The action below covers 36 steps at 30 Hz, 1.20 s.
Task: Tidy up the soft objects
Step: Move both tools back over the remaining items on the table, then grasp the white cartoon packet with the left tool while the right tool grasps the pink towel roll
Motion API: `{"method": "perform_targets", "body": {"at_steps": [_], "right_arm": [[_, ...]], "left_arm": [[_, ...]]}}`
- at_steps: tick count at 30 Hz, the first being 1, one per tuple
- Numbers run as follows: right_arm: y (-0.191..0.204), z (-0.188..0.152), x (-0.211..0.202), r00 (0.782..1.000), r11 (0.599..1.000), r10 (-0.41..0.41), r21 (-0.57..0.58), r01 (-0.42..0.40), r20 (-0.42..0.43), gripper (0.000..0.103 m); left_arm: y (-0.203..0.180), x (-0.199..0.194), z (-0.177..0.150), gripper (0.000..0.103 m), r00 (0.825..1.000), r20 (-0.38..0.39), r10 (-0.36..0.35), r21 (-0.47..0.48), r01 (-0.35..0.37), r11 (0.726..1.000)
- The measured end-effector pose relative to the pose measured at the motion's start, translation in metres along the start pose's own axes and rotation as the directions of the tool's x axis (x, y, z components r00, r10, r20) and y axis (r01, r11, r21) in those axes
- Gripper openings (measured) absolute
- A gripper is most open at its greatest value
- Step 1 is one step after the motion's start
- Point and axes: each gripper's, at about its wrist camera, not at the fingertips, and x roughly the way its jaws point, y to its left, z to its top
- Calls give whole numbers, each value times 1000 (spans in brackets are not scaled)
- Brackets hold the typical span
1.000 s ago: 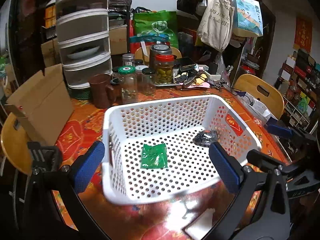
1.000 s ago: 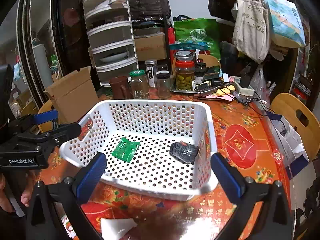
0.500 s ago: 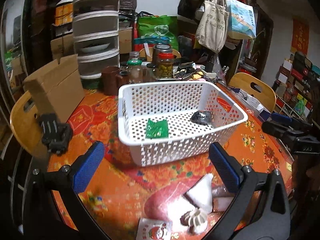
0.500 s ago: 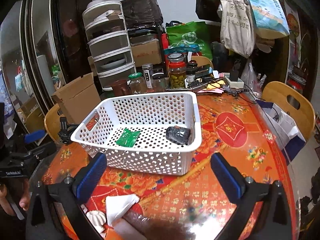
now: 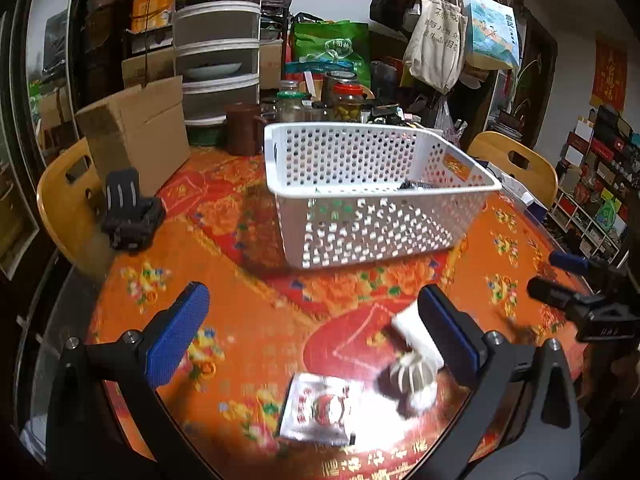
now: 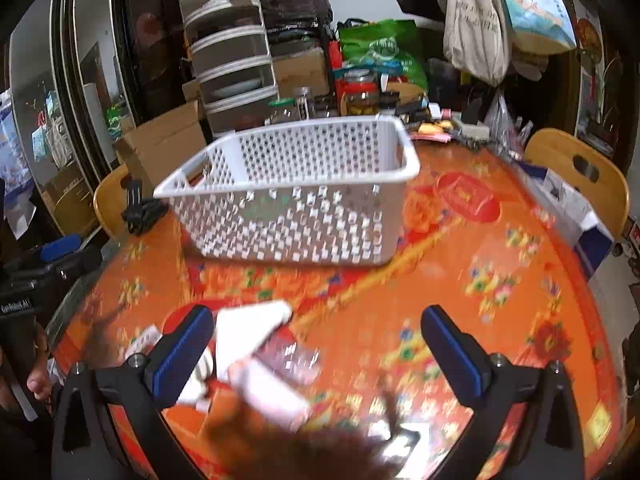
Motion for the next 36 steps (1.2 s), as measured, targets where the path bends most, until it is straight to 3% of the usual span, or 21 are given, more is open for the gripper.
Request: {"method": "perform_targets", "body": {"at_steps": [11,20,24,34,36], "right_arm": [[13,-68,22,992,996,87,15,-86,-91,101],[16,-78,36,988,995,100,25,-98,-121,83],[18,-79,42,987,995,96,9,-95,-126,74],[20,-78,47,992,997,69,-20,-72,-109,73],[22,-79,48,993,997,58,-34,-62,-100,73]], "left_arm": [[12,16,-71,103,997,-63,-54,-74,50,996],[6,38,-106,102,991,-128,-47,-25,44,999],[0,48,-112,91,988,-146,-40,-11,38,999],[-16,60,-120,75,988,-157,0,77,13,997],[-17,60,-120,63,989,-150,-4,83,16,996]]}}
